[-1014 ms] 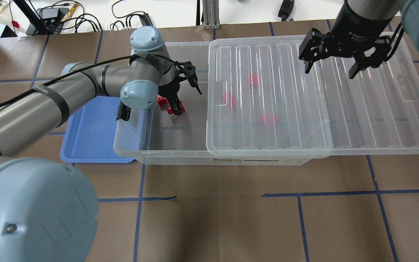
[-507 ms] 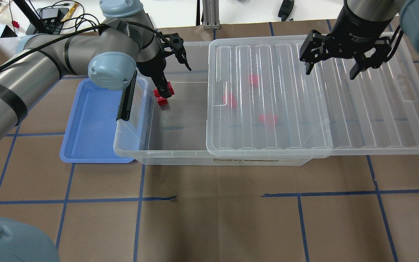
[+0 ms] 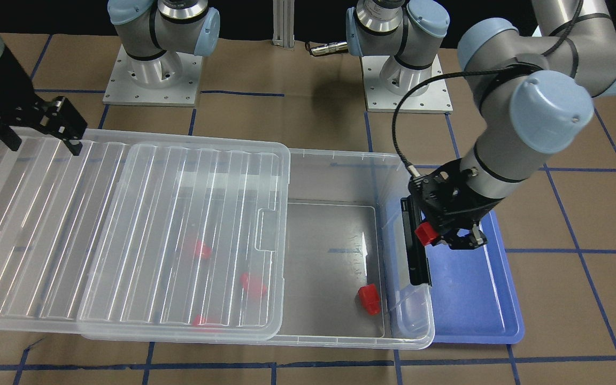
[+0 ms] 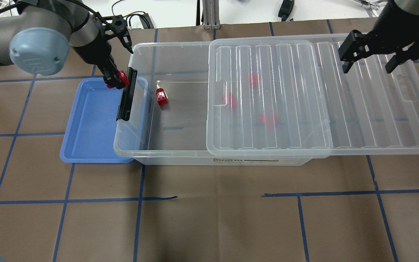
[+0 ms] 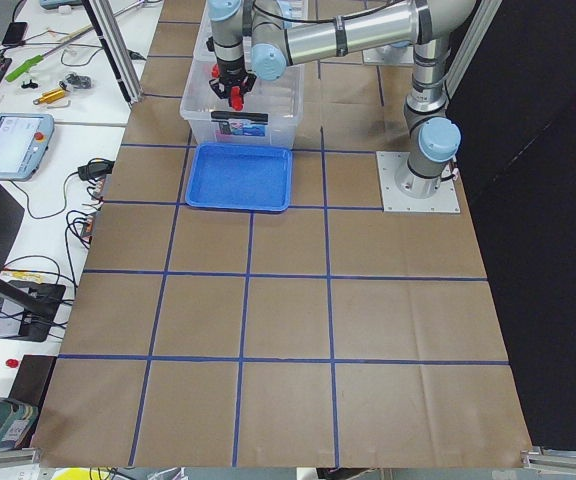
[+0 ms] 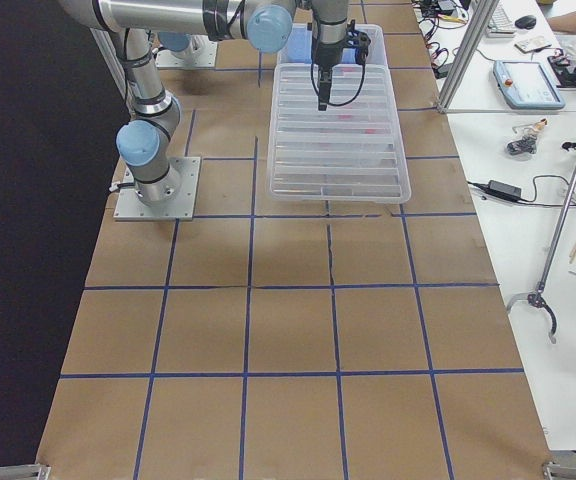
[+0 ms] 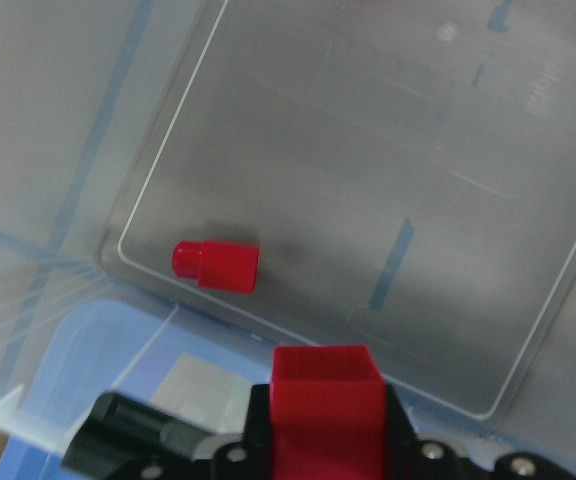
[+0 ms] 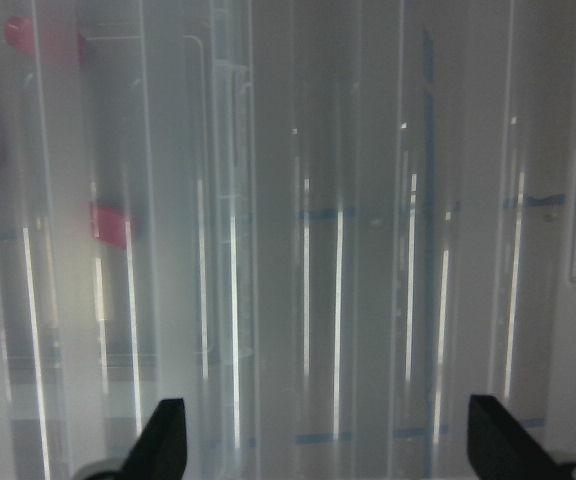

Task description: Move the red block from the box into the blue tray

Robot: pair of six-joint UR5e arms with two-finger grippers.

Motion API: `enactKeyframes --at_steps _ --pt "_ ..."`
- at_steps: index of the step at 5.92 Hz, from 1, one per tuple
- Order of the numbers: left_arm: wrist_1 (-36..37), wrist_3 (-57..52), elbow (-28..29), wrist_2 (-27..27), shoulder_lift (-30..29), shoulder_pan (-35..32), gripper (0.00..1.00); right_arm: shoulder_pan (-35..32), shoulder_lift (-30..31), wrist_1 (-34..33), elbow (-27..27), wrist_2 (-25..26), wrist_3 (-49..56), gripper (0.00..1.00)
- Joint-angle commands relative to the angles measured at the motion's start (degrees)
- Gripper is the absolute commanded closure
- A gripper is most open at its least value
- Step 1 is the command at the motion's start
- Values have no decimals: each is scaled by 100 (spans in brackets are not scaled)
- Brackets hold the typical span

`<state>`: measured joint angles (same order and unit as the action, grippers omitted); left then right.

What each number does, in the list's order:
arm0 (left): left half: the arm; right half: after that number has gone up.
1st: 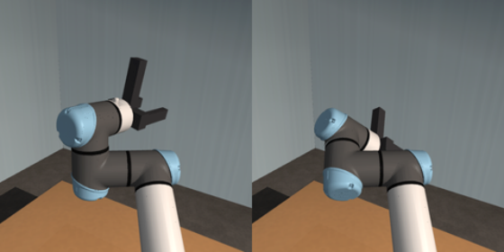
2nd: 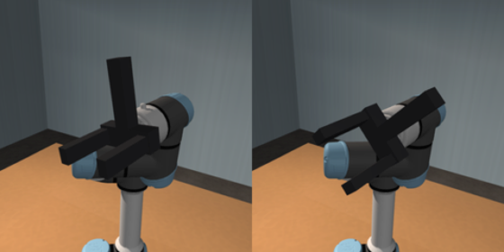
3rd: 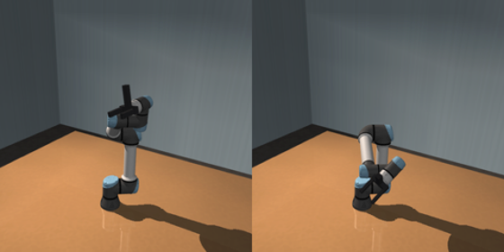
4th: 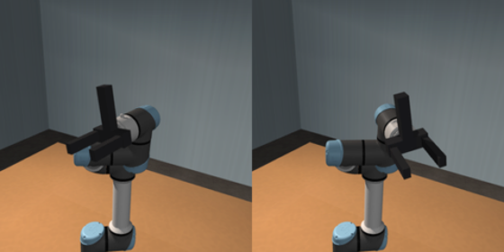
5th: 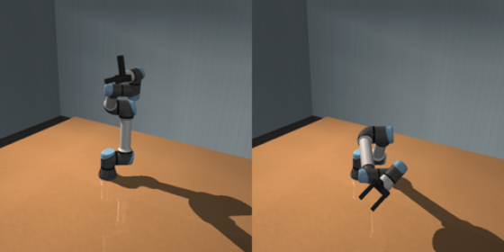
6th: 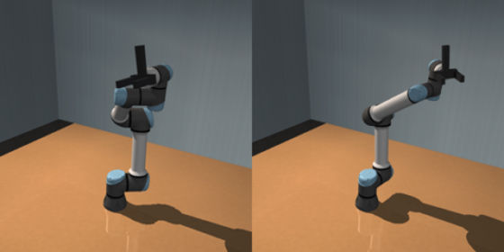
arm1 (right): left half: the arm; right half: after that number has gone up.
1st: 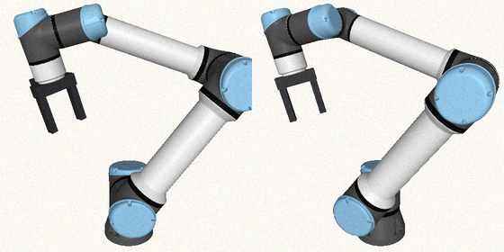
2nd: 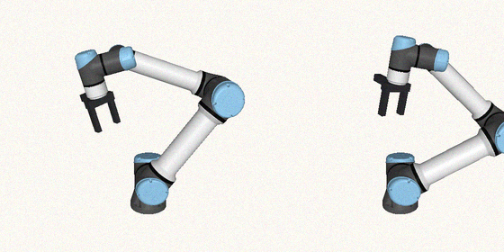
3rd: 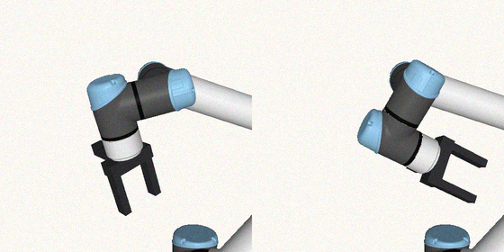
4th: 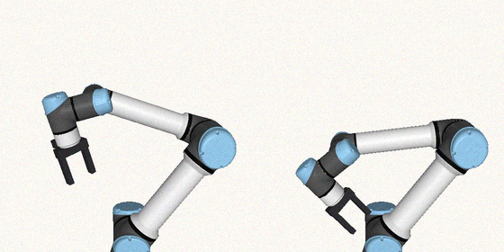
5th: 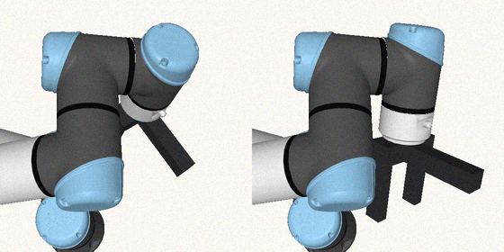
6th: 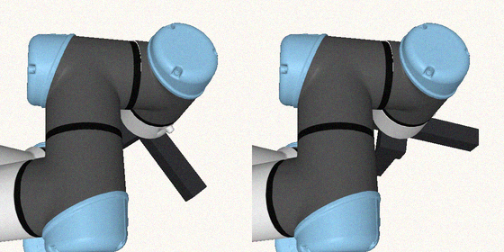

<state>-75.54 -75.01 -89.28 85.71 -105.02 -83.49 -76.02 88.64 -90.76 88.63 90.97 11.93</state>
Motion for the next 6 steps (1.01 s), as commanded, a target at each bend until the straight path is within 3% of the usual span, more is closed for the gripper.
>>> enactKeyframes --at_steps 1,3,4,6 --pt "65 -1516 -80 24 -176 604 89 1040 -197 -65 5 0 1289 0" --pt "484 -2428 -413 25 -544 982 89 2008 -661 -344 -4 104 2318 0" --pt "1053 -2518 -589 7 -894 993 89 2395 -1064 -1112 5 122 2879 0" --pt "1445 -2702 -590 -10 -1353 1002 87 2514 -1585 -1252 92 123 3079 0"
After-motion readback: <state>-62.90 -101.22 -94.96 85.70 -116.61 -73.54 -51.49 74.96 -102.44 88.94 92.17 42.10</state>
